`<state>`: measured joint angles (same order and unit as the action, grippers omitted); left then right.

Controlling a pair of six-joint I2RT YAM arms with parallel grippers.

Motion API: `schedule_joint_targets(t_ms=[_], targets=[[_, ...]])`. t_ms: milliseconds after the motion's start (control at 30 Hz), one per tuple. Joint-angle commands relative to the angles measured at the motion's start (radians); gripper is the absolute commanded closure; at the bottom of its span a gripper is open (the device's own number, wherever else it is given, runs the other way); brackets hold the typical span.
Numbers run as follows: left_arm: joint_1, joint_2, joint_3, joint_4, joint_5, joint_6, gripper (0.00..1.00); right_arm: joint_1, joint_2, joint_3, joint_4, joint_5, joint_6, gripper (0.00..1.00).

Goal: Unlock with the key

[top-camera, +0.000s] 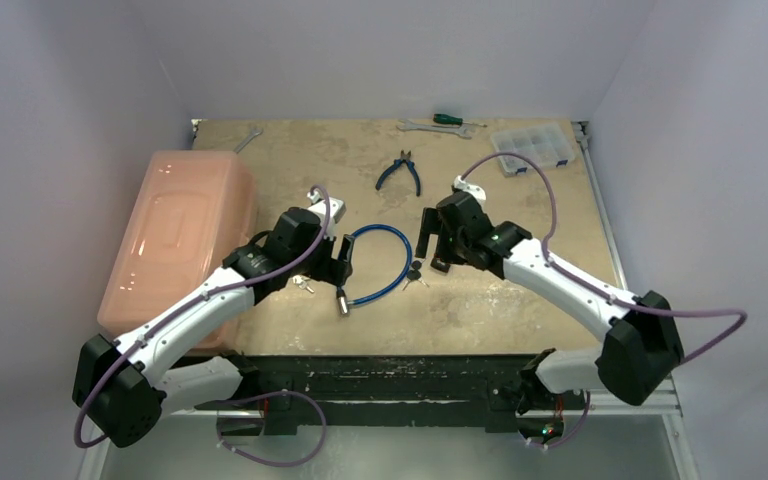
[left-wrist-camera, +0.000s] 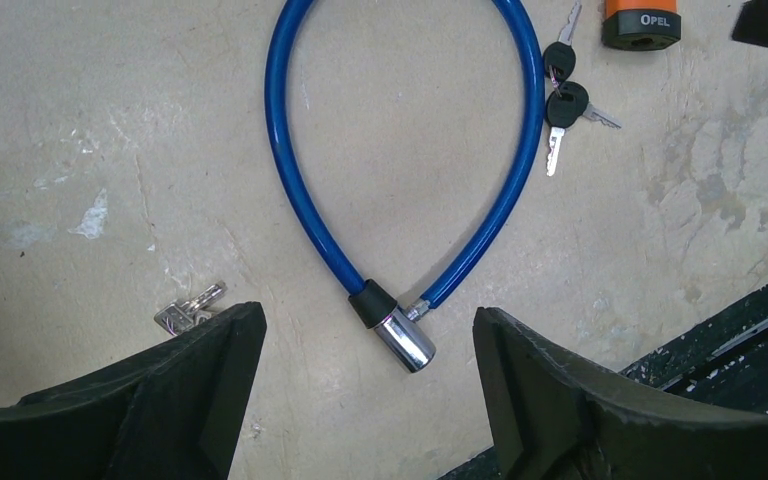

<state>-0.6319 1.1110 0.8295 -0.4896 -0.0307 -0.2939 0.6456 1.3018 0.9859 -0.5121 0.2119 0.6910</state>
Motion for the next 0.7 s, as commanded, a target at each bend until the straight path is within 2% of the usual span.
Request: schedule_joint_targets(t_ms=[0, 233, 433, 667], targets=[[-0.006, -0.031, 0.040, 0.007, -0.005, 0.010, 0.19, 0.029, 0.074, 0.066, -0.078, 0.155, 0.108, 0.01], [-0.006, -0.036, 0.039, 0.007, -0.003, 0.010, 0.20, 0.031, 0.197, 0.108, -0.102, 0.236, 0.181, 0.02], [-0.007, -0.040, 0.040, 0.005, -0.005, 0.010, 0.21, 0.017, 0.321, 0.157, -0.081, 0.265, 0.169, 0.12], [-0.006, -0.042, 0.037, 0.006, -0.006, 0.012, 0.22, -0.022, 0.391, 0.140, -0.031, 0.248, 0.148, 0.20]])
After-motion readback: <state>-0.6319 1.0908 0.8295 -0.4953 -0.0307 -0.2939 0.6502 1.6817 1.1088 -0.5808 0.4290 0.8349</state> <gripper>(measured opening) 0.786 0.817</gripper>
